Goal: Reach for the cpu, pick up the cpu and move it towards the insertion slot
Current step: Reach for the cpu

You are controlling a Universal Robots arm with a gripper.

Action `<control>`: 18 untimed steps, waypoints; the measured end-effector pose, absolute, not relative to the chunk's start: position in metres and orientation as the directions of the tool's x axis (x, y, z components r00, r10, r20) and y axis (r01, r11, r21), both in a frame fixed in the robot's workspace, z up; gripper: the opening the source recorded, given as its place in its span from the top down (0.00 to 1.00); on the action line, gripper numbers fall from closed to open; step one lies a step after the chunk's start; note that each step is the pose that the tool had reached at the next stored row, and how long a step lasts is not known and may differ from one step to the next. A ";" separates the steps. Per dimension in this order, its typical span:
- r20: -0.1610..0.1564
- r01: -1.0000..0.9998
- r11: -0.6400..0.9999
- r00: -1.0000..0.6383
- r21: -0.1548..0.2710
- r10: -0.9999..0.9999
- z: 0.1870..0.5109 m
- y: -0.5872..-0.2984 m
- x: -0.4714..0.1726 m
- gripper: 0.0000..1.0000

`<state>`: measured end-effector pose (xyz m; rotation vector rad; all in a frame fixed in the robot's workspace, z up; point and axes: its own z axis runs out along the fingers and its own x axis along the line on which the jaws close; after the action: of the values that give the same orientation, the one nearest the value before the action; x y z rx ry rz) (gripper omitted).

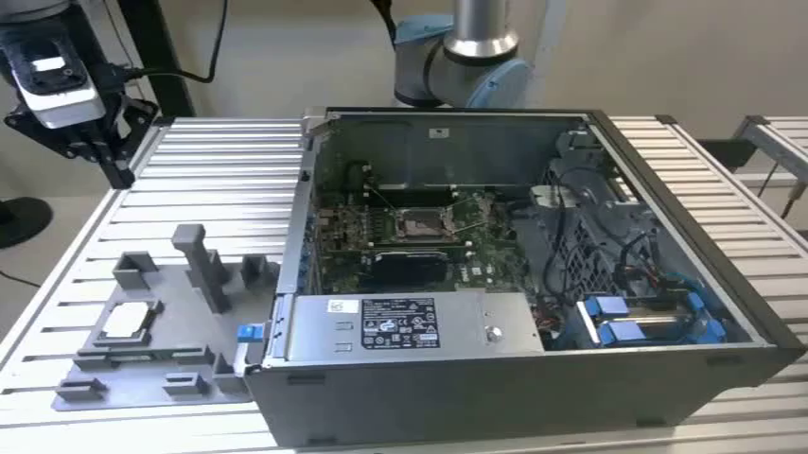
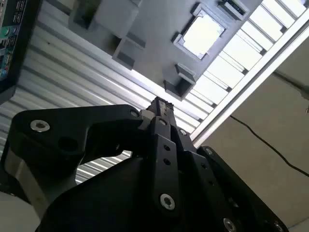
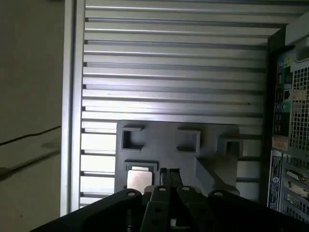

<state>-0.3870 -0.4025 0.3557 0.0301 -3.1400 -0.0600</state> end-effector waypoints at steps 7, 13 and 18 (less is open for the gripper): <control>0.001 -0.019 0.999 -1.000 0.038 -0.019 0.356 -0.402 -0.387 1.00; 0.001 -0.019 0.999 -1.000 0.038 -0.019 0.356 -0.403 -0.387 1.00; 0.000 -0.019 0.999 -1.000 0.038 -0.019 0.356 -0.413 -0.393 1.00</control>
<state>-0.3934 -0.4132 0.3556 0.0301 -3.1401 -0.0601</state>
